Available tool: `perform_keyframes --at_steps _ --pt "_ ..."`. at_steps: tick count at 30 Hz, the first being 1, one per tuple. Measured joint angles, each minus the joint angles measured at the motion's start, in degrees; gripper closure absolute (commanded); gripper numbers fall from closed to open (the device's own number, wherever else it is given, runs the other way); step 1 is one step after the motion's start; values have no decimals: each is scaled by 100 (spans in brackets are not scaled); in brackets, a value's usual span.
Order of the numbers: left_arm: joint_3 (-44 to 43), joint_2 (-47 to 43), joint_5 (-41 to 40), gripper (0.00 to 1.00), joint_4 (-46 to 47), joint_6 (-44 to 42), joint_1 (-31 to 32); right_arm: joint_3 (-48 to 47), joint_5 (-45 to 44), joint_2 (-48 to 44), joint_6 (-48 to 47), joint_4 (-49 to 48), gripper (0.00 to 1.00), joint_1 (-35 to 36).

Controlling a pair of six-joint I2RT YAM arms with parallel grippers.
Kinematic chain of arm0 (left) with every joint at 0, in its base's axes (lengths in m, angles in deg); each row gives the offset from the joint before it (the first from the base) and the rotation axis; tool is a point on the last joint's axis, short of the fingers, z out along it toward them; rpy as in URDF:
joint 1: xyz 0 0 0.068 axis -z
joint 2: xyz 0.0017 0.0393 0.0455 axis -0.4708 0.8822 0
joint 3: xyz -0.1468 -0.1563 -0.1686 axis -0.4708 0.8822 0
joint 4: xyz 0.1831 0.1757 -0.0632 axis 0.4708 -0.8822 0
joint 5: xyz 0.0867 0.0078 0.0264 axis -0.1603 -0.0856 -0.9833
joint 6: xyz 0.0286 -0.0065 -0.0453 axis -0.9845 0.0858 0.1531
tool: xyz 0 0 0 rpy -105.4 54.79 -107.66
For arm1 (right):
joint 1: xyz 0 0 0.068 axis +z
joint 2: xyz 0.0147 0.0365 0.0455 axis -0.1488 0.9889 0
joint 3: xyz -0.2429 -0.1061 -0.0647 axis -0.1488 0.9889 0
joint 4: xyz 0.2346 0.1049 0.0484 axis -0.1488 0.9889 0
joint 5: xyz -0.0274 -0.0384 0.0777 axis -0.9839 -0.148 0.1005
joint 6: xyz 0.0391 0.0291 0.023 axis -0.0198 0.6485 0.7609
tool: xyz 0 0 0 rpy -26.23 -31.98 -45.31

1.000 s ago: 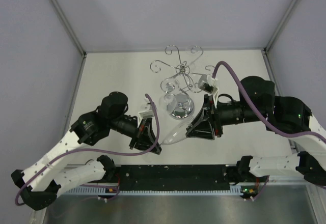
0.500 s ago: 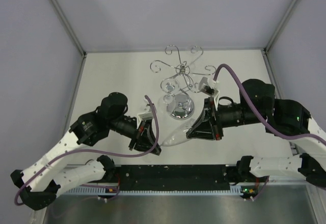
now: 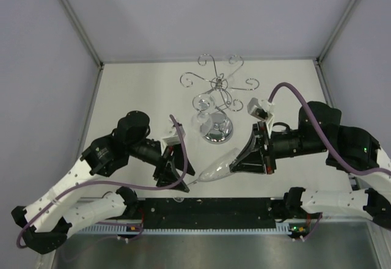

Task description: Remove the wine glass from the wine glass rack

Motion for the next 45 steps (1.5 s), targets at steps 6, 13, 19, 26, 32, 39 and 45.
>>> perform_keyframes --at_steps 6,13,19,26,32,39,45 --pt "-28 98 -402 32 31 -7 2 66 -105 -162 -7 9 100 0" --pt "-258 227 -1421 32 79 136 4 365 -780 -295 -22 450 100 0" --pt "-693 225 -2535 32 20 306 4 553 -1779 -240 0 903 100 -74" --pt "-866 68 -3641 32 -177 516 4 977 -2573 -59 20 1134 100 -1377" --pt "-828 -153 -3807 32 -199 632 4 1255 -2747 136 -92 1093 100 -2782" --pt "-785 -275 -3851 31 -197 649 4 1246 -2905 535 -385 892 100 -3818" --pt "-693 -299 -3897 31 -195 660 4 820 -3097 1397 -669 850 100 -4708"
